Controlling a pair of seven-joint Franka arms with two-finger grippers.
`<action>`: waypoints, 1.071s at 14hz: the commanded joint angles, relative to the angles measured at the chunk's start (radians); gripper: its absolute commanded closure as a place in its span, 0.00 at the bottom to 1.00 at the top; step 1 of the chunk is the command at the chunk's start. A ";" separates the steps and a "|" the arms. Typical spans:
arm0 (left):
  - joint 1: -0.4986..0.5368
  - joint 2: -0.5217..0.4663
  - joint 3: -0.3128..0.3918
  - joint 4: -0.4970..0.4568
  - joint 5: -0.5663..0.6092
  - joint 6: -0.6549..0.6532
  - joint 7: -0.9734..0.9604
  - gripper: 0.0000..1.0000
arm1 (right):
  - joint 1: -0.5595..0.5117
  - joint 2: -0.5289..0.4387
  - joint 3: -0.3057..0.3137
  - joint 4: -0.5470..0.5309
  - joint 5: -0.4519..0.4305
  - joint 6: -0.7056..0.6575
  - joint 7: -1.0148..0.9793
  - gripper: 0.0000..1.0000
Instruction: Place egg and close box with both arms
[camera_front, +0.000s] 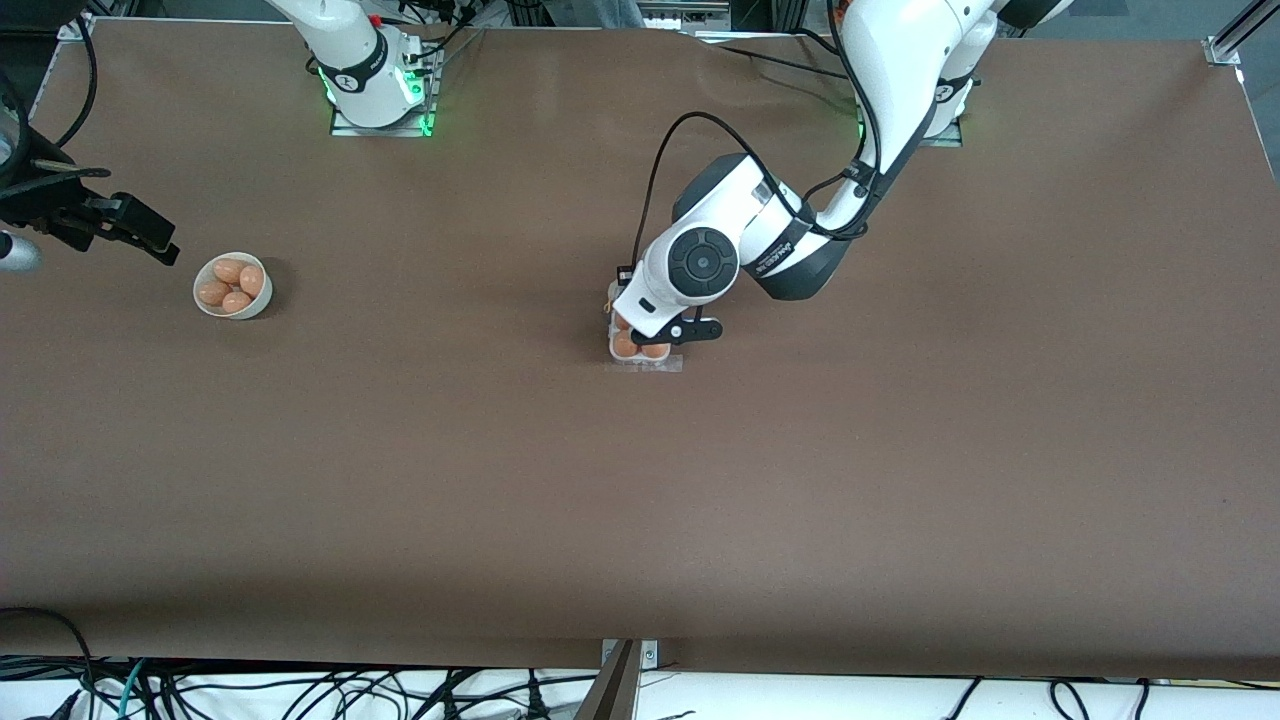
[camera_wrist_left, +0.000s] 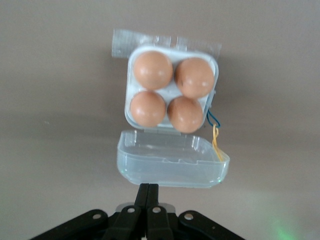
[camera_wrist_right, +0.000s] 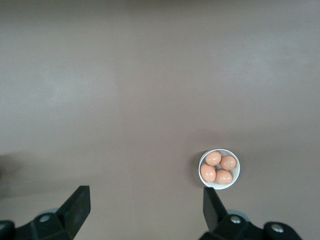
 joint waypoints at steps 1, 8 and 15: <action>-0.011 0.039 0.008 0.067 0.028 -0.005 -0.008 0.96 | 0.000 -0.012 0.000 -0.012 0.003 0.000 -0.013 0.00; 0.012 0.003 0.112 0.142 0.055 -0.049 0.006 0.40 | 0.000 -0.010 -0.001 -0.013 0.016 0.000 -0.019 0.00; 0.266 -0.114 0.141 0.345 0.161 -0.283 0.073 0.00 | 0.000 -0.012 -0.008 -0.013 0.031 -0.004 -0.050 0.00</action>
